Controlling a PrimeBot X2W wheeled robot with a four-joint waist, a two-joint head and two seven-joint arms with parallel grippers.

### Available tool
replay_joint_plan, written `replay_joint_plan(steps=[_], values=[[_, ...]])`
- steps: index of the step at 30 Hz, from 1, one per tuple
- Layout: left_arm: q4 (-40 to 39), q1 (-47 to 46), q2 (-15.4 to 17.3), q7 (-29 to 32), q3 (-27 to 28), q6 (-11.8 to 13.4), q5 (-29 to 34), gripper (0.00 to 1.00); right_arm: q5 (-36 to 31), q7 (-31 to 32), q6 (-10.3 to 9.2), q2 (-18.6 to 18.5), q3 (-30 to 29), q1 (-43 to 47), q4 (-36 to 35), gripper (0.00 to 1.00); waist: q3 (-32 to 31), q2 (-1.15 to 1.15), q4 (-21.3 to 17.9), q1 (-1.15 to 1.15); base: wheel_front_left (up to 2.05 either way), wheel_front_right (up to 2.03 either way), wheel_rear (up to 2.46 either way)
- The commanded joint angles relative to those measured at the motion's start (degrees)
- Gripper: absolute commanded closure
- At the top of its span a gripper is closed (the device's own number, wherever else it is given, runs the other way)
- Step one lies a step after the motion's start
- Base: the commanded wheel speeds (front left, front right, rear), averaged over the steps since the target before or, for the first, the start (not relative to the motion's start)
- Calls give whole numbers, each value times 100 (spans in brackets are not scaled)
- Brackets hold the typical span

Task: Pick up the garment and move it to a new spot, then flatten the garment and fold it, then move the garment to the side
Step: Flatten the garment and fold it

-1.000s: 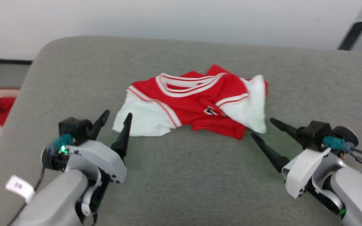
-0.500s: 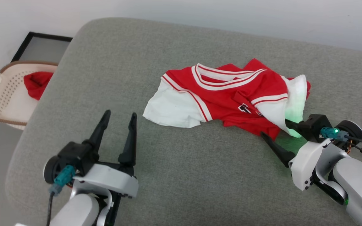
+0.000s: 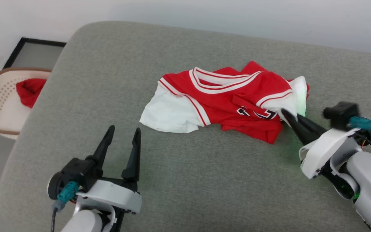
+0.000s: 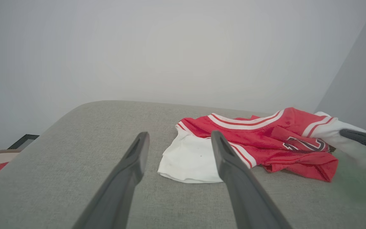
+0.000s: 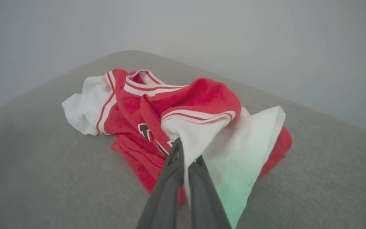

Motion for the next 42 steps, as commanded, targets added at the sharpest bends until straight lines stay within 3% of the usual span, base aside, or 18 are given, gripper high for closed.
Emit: replay_joint_plan(steps=[1,10,15,17,26,35,36,37,38,39,42], values=[[15,62,-21,0,39,-36,64,0,286,15,-8,32,-178,125,-90,100,-45,0,-104,0,0,0,0],[-12,167,-46,-1,185,-155,110,0,2674,262,-7,-308,-2006,673,-892,100,-53,0,-446,0,0,0,0],[-8,120,-64,-1,194,-197,60,0,3697,469,-7,-238,-3026,992,-240,100,-8,0,-544,0,0,0,0],[8,101,-73,-1,174,-208,42,0,3684,563,-7,-335,-3166,917,184,100,17,0,-567,0,0,0,0],[83,-59,-118,11,109,-271,16,0,3342,729,-6,7,-3154,-152,1878,100,170,0,-634,0,0,0,0],[261,-319,-236,11,-23,-353,65,0,2015,122,-7,77,-2512,-1138,3524,98,349,0,-528,0,0,0,0],[284,-349,-248,10,-30,-357,66,0,1973,62,-7,86,-2491,-1189,3620,85,354,0,-524,0,0,0,0],[303,-366,-257,9,-30,-354,66,0,1947,22,-7,122,-2481,-1217,3686,58,355,0,-526,0,0,0,0],[327,-371,-262,7,-28,-357,66,0,1909,-24,-7,142,-2456,-1226,3730,18,353,0,-533,0,0,0,0],[345,-366,-263,6,-21,-358,65,0,1839,-78,-7,133,-2395,-1233,3736,0,349,0,-543,0,0,0,0],[373,-344,-203,3,13,-363,75,0,1734,-236,-7,108,-2253,-1167,3619,0,308,0,-617,0,0,0,0]])
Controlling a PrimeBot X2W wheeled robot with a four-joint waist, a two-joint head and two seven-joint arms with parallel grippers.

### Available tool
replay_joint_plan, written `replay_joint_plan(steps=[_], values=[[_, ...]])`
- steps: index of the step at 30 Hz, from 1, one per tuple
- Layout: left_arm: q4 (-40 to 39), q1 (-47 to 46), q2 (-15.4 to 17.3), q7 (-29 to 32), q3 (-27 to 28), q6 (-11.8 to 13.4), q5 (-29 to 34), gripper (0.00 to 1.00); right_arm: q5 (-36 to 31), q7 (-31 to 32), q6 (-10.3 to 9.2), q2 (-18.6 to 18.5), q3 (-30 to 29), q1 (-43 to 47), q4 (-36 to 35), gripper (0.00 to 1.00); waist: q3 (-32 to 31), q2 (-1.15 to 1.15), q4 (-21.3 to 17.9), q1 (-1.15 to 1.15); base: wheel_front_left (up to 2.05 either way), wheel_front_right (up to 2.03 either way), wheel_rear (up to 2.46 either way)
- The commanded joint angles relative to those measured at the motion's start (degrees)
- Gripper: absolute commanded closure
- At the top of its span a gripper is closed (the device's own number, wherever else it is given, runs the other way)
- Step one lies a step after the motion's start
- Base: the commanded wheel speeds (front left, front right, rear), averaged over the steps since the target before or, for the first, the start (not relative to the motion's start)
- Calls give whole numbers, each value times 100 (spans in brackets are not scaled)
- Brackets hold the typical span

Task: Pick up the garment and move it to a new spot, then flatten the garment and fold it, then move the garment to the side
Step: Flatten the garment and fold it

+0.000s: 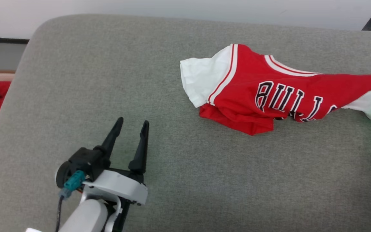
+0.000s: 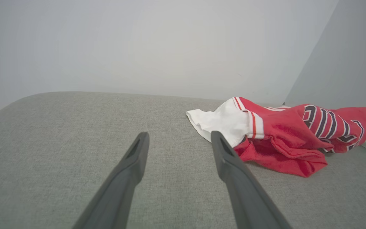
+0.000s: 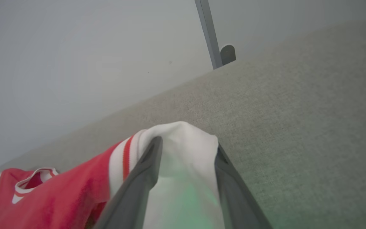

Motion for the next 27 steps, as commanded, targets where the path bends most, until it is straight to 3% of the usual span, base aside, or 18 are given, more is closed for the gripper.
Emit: replay_joint_plan(steps=[1,8,14,20,24,27], values=[[11,0,45,-20,24,-12,34,0,-38,-55,-6,-19,34,49,-42,0,-28,0,-46,0,0,0,0],[-98,-213,414,191,75,-70,136,0,-276,-408,-6,-294,329,549,-935,0,-189,0,-315,0,0,0,0],[-218,-753,924,687,183,-287,179,0,-702,-483,-6,-414,122,1373,-2563,0,-216,0,-687,0,0,0,0],[150,-1667,1222,1576,180,-894,-240,0,-1495,-485,-6,116,-383,2489,-4252,0,-67,0,-1134,0,0,0,0],[748,-2476,1373,2237,-20,-1280,-423,0,-2003,-483,-6,521,-431,2902,-4935,0,155,0,-1481,0,0,0,0],[1331,-3145,1482,2655,-318,-1417,-473,0,-2283,-380,-6,775,-420,3040,-5312,0,361,0,-1727,0,0,0,0]])
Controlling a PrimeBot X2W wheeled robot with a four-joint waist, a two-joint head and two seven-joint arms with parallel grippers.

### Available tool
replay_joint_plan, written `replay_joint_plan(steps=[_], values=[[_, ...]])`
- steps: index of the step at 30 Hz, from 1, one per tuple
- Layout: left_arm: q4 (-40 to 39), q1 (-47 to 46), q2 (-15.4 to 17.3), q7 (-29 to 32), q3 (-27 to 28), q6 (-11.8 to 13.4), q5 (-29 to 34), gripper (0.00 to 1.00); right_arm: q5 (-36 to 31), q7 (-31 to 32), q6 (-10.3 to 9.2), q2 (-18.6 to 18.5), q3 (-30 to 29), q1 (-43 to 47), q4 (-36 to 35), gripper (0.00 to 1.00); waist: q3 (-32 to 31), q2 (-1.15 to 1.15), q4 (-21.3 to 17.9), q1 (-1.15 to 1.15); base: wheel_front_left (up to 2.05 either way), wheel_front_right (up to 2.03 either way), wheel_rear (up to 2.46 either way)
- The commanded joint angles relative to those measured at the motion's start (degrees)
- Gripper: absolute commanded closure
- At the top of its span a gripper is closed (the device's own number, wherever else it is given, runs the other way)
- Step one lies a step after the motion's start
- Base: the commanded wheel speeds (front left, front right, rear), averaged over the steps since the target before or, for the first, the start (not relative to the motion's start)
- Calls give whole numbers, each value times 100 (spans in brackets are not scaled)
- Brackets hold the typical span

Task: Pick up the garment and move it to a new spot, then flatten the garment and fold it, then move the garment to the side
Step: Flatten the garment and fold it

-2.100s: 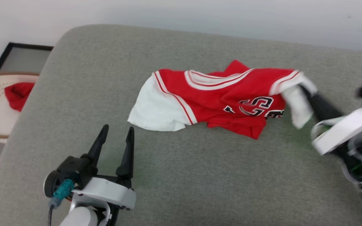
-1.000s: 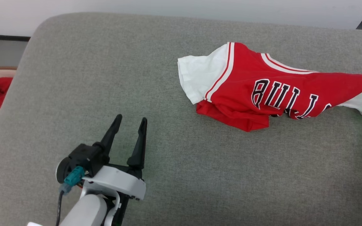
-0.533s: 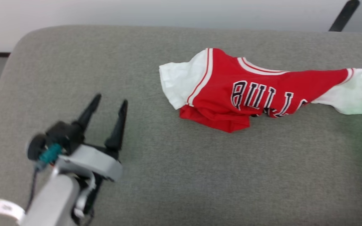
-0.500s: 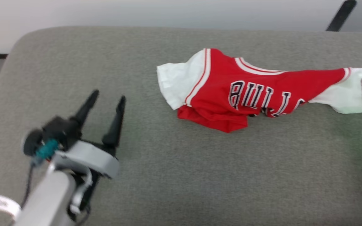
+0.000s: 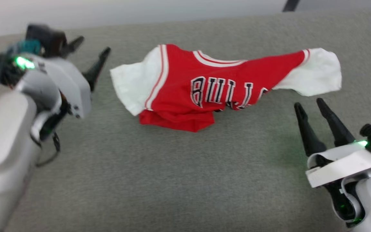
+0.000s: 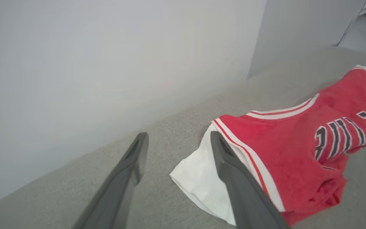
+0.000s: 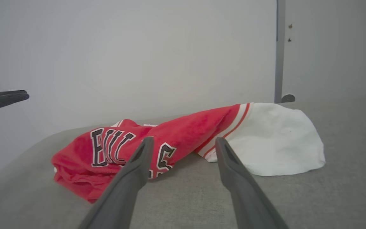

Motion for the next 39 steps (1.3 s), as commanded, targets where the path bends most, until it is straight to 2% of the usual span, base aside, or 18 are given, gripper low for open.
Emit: replay_joint_plan(steps=[1,4,8,13,21,27,29,30,35,39], values=[[130,-186,83,82,-60,-12,-13,0,-68,31,-6,51,-9,17,-107,0,396,0,-421,0,0,0,0],[577,-777,147,471,-581,-34,-130,0,-227,113,-6,227,-84,60,-418,0,675,0,-673,0,0,0,0],[1072,-1427,389,1032,-1279,-33,-529,0,-375,196,-6,411,-131,87,-767,0,1007,0,-1008,0,0,0,0],[1331,-1967,685,1808,-2098,-35,-1111,0,-495,244,-6,556,-160,116,-1035,0,1216,0,-1295,0,0,0,0],[1396,-2418,1143,2699,-3105,-36,-1718,0,-608,329,-6,728,-169,237,-1387,0,1278,0,-1424,0,0,0,0],[1438,-2405,1135,3152,-3396,-37,-2383,0,-513,433,-6,782,-263,263,-1533,0,1303,0,-1382,0,0,0,0],[1391,-2404,1133,3273,-3487,-42,-2532,84,-464,490,-6,750,-310,226,-1543,0,1314,0,-1358,0,0,0,0],[1361,-2437,1144,3307,-3527,-43,-2586,100,-458,525,-6,710,-335,169,-1538,0,1319,0,-1348,0,0,0,0],[1277,-2581,1149,3137,-3666,-38,-2736,100,-470,934,-6,347,-419,-323,-1413,0,1356,0,-1293,0,0,0,0],[1214,-2726,1034,2989,-3782,-38,-2851,100,-268,1555,-6,-193,-254,-994,-1139,0,1437,0,-1163,0,0,0,0]])
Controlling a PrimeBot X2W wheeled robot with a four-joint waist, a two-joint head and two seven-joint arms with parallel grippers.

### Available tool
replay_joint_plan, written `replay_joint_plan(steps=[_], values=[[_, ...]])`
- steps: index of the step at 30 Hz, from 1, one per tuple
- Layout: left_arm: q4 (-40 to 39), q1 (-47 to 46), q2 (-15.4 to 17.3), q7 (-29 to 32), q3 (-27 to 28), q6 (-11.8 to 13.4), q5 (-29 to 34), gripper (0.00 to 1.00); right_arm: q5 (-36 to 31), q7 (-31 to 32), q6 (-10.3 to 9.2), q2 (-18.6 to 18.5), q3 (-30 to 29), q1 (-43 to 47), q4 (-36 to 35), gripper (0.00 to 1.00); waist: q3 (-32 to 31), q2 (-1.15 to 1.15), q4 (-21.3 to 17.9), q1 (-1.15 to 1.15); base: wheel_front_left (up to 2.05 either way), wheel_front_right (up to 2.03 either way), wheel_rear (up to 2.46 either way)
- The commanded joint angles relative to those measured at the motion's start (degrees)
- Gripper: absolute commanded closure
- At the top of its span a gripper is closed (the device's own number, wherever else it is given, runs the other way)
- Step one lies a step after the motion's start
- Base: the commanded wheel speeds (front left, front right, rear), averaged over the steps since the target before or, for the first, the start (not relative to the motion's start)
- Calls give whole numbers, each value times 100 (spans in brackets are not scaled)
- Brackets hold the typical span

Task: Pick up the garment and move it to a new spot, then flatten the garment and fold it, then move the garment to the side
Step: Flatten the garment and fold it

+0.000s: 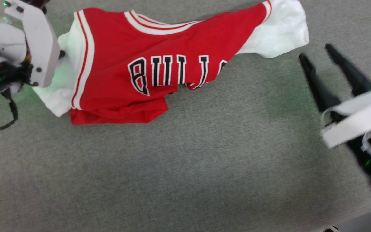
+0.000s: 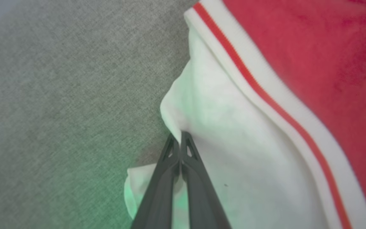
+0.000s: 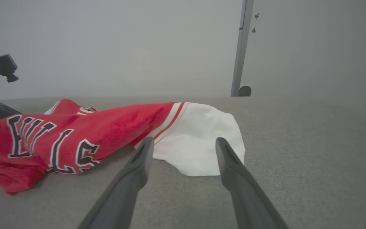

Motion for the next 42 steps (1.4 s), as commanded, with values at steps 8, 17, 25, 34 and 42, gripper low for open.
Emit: replay_joint_plan(steps=[8,17,25,34,42], values=[[-77,-133,-343,-233,-487,-14,-147,100,1199,1548,-6,-874,494,-1608,1282,0,297,0,426,0,0,0,0],[-246,-266,-459,-433,-751,-15,-288,100,2063,2390,-6,-1211,1060,-2725,2459,0,431,0,678,0,0,0,0],[-369,-346,-619,-571,-910,-17,-313,100,2217,2397,-6,-1245,1847,-3257,3205,0,494,0,789,0,0,0,0],[-388,-241,-657,-692,-927,-22,-377,100,2542,2047,-6,-1354,2509,-3396,3176,100,402,0,789,0,0,0,0],[-186,-300,-754,-1765,-841,-19,-510,100,2671,1169,-6,-1534,2754,-3587,3261,100,27,0,971,0,0,0,0]])
